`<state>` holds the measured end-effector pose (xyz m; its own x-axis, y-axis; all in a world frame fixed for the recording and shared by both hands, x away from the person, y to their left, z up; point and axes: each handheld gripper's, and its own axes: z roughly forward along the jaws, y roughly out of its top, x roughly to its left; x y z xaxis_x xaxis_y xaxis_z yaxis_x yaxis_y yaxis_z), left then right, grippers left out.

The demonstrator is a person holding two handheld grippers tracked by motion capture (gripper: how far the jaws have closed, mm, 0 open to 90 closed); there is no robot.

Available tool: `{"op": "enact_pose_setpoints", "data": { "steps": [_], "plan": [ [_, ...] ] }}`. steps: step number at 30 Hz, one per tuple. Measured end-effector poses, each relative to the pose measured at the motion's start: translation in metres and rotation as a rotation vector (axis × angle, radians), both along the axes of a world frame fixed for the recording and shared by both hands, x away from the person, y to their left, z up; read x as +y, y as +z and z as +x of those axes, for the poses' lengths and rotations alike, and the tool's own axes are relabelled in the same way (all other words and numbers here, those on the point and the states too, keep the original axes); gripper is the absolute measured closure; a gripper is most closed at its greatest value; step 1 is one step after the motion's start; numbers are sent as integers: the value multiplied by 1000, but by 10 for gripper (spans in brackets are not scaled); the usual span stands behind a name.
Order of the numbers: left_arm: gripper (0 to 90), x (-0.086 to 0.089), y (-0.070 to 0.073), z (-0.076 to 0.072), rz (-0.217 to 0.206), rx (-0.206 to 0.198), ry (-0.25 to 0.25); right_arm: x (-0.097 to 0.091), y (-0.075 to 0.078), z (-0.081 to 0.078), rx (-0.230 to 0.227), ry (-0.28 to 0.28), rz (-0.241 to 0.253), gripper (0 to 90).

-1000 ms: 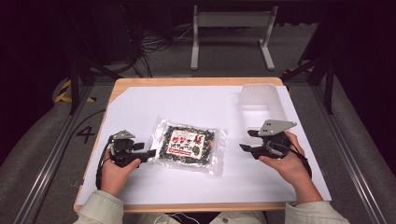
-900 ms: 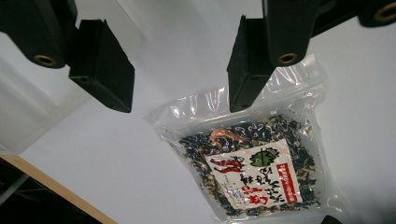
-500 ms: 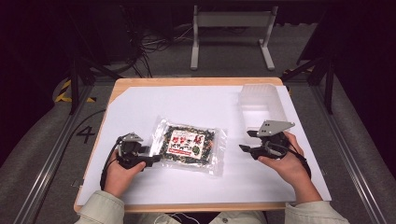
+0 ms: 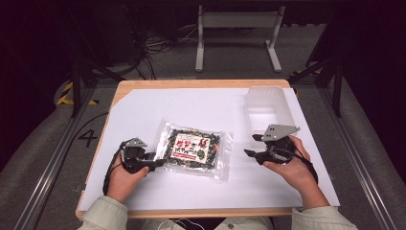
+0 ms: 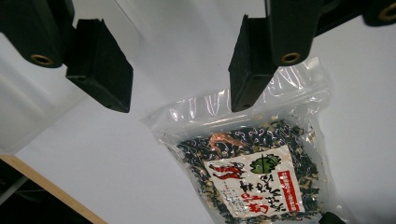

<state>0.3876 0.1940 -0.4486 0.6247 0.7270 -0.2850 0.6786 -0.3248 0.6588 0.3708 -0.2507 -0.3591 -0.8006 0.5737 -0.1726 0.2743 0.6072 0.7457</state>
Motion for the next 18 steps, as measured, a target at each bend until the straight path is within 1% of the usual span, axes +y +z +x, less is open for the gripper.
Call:
{"op": "enact_pose_setpoints", "data": {
  "steps": [3, 5, 8, 10, 13, 14, 15, 16, 17, 18],
  "plan": [
    [606, 2, 0, 1, -31, 38, 4, 2, -1, 0, 1, 4, -5, 395],
    [684, 1, 1, 0, -50, 65, 6, 3, -1, 0, 1, 6, -7, 395],
    [717, -1, 3, -1, -35, 70, 16, 3, -1, -1, -3, 7, -7, 395],
    [746, 0, 4, -1, -38, 74, 23, 3, -1, -1, -3, 10, -8, 395],
    [804, 2, 3, -1, -79, 77, 46, 3, -1, -1, -5, 12, -6, 395],
    [817, 2, 2, -1, -103, 81, 60, 3, -1, -1, -6, 13, -6, 395],
    [837, 3, 3, -1, -103, 80, 62, 3, 0, -1, -8, 13, -4, 395],
    [869, 4, 5, -3, -93, 58, 78, 3, 0, -1, -8, 13, -3, 394],
    [890, 5, 6, -3, -99, 50, 86, 2, 0, -2, -10, 12, -1, 395],
    [893, 6, 8, -4, -107, 34, 91, 2, 0, -2, -10, 10, -1, 394]
  ]
}}
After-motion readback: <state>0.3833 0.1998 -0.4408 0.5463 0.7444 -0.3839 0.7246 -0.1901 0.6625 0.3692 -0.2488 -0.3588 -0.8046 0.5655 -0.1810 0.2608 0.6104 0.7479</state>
